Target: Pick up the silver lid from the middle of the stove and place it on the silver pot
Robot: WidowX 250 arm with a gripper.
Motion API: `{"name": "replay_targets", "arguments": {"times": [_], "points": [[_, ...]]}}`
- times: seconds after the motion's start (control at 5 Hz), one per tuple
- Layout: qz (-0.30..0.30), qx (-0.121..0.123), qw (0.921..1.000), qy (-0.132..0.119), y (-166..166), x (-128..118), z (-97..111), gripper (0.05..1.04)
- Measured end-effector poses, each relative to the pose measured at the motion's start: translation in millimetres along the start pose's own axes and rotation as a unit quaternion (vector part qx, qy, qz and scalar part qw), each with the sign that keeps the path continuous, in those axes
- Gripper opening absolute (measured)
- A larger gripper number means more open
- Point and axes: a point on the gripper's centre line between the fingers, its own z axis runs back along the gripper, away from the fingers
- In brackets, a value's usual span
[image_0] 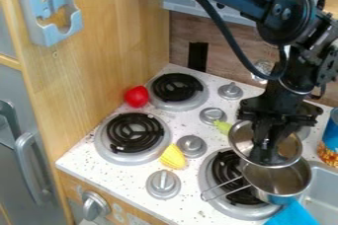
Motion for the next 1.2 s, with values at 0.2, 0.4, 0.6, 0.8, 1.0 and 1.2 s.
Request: {"name": "replay_targets", "arguments": {"times": [0.2, 0.4, 0.6, 0.8, 1.0, 1.2], "points": [[-0.008, -0.004, 0.9999, 0.005, -4, -3, -9, 0.321], [-0.021, 0.0, 0.9997, 0.009, -16, -7, -18, 0.321], [-0.028, 0.004, 0.9996, 0.01, -24, -7, -25, 0.321], [-0.038, 0.007, 0.9992, 0.011, -32, -11, -31, 0.321], [-0.043, 0.004, 0.999, 0.009, -36, -14, -30, 0.321], [-0.041, 0.001, 0.9992, 0.007, -37, -14, -30, 0.321]]}}
